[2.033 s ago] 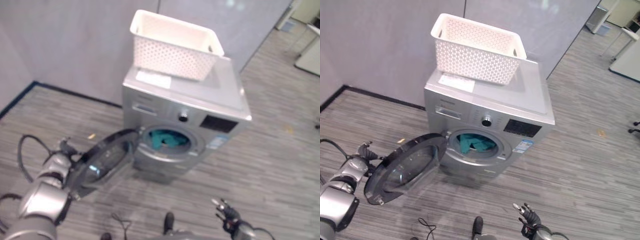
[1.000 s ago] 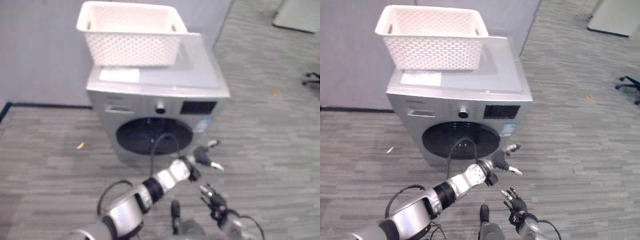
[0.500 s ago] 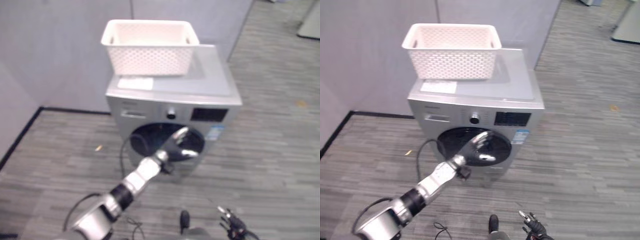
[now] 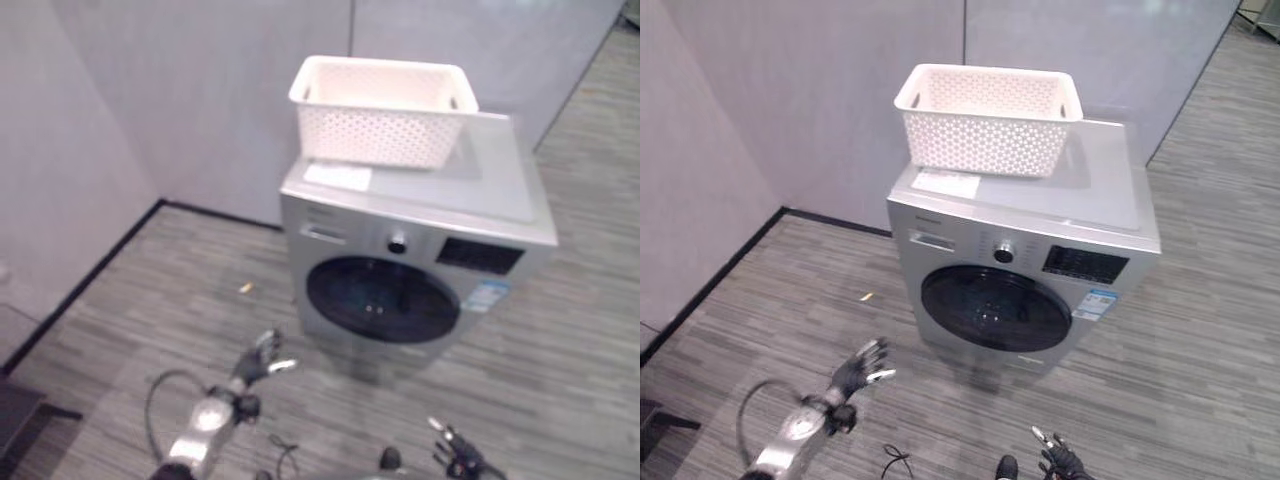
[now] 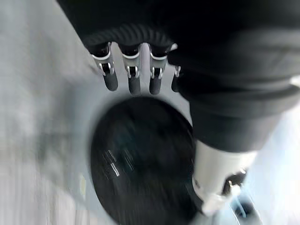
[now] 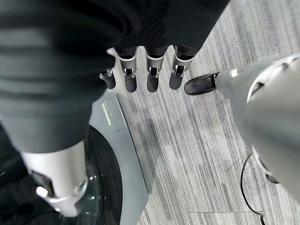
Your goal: Grab the laundry basket,head to the washer,open it,put in the laundry and shut it.
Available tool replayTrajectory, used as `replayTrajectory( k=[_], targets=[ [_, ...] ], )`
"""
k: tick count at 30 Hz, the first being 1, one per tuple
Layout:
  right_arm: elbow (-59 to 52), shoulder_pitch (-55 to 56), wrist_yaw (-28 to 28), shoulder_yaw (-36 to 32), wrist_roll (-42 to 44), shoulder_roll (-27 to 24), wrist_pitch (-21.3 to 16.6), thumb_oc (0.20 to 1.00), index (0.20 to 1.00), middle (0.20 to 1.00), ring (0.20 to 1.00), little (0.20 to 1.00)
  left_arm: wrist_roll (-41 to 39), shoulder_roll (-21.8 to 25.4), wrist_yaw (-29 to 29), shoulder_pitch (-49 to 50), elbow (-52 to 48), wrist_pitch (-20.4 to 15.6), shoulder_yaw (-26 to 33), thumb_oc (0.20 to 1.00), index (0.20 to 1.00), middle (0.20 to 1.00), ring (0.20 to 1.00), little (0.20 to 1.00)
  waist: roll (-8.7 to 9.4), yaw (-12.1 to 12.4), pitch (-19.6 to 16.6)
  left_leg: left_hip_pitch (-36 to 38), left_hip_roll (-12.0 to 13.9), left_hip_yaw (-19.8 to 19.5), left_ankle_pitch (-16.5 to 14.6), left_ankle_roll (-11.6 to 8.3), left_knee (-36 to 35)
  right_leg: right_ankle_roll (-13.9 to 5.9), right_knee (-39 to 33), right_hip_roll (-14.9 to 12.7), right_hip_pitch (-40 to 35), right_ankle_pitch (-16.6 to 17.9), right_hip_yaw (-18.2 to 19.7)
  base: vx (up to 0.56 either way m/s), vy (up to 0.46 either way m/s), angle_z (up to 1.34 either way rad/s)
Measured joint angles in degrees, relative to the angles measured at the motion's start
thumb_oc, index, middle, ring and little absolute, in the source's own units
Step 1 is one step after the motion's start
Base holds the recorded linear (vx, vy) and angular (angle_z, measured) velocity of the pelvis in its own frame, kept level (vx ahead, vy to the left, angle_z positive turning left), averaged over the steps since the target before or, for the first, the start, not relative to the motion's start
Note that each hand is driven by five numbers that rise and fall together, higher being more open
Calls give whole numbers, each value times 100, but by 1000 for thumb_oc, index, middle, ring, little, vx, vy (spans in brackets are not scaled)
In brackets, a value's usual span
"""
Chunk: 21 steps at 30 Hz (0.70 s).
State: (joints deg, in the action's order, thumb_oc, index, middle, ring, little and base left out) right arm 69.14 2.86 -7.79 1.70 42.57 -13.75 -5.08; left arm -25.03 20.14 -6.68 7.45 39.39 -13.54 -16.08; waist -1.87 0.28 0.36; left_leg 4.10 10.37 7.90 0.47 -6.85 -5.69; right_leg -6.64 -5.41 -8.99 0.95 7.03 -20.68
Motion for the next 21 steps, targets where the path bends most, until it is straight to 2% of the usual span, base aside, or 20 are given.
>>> replayTrajectory(
  k=[4,8,12,15,21],
  targets=[
    [189,50,-10,-179,-18,1,1,1000,1000,1000,1000,1000,126,50,25,388,874,11,398,1000,1000,1000,1000,1000,-27,246,-23,-77,9,-131,-4,7,-3,-33,0,-13,-51,-60,-128,-36,1,18],
    [433,50,3,-359,-57,-11,-6,1000,1000,1000,1000,1000,403,-137,198,483,1980,-25,860,1000,1000,1000,1000,1000,-20,341,-96,-135,-2,-297,4,-1,-3,-40,0,-18,-105,-82,-286,-18,-2,20],
    [449,144,64,-378,-190,-5,-18,1000,1000,1000,1000,1000,495,-412,427,464,2995,-44,1298,1000,1000,1000,1000,1000,-4,326,-236,-202,5,-395,33,-48,1,-39,1,-12,-115,-113,-401,0,-11,14],
    [443,214,119,-375,-194,17,-22,1000,1000,1000,1000,1000,505,-537,547,512,3254,21,1626,1000,1000,1000,1000,1000,10,343,-240,-211,0,-508,40,-59,1,-39,0,-19,-169,-126,-486,2,-9,14],
    [417,140,172,-337,-192,25,-40,1000,1000,1000,1000,1000,460,-606,553,434,3254,13,1626,1000,1000,1000,1000,1000,15,412,-244,-225,4,-602,42,-63,0,-62,0,-21,-240,-165,-597,-3,-7,10]
  ],
)
